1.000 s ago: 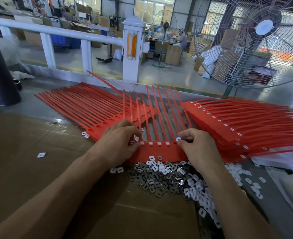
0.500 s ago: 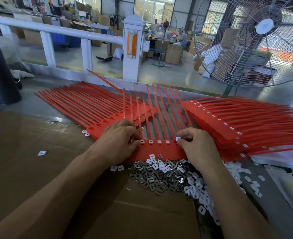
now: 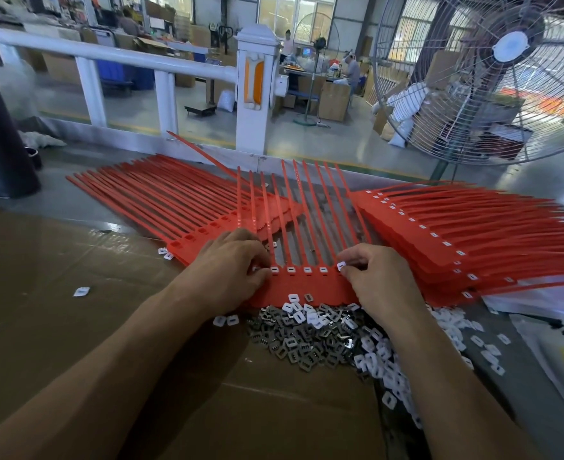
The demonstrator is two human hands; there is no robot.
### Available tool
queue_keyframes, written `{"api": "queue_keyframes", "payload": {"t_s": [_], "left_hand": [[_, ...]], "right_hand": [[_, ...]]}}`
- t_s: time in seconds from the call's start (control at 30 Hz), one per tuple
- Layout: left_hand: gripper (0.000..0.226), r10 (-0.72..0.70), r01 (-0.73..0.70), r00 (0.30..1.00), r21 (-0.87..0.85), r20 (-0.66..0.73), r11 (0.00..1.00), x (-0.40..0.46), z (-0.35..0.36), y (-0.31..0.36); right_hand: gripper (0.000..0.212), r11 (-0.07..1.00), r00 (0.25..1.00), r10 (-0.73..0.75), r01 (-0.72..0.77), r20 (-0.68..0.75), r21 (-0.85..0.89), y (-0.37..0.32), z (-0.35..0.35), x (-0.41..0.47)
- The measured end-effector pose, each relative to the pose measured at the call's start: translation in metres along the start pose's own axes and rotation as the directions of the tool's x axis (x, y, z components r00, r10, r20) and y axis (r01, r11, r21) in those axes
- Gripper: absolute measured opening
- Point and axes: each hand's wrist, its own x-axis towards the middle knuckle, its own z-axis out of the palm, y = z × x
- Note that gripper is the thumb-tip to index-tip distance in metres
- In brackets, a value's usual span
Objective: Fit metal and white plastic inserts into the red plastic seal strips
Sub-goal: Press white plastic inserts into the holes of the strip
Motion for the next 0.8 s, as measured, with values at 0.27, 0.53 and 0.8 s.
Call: {"api": "queue_keyframes", "payload": {"t_s": [0.27, 0.53, 0.8], "left_hand": [[0.025, 0.002, -0.002, 1.000, 0.002, 0.003, 1.000, 0.0004, 0.0016, -0.0015], [0.025, -0.003, 0.003, 1.000, 0.000, 0.008, 1.000, 0.0003, 0.0015, -0.0004], [0.022, -0.008, 0.008, 1.000, -0.027, 0.011, 1.000, -0.0011, -0.0004, 0.0011]], "right_hand": [[0.019, 0.999, 1.000, -0.010, 0.010, 0.008, -0.039, -0.0048, -0.0007, -0.0027], [0.021, 0.997, 0.999, -0.023, 0.024, 0.027, -0.069, -0.0068, -0.0020, -0.0042], [0.029, 0.996, 0.999, -0.012, 0.016, 0.043, -0.086, -0.0089, -0.0041, -0.0068]]}}
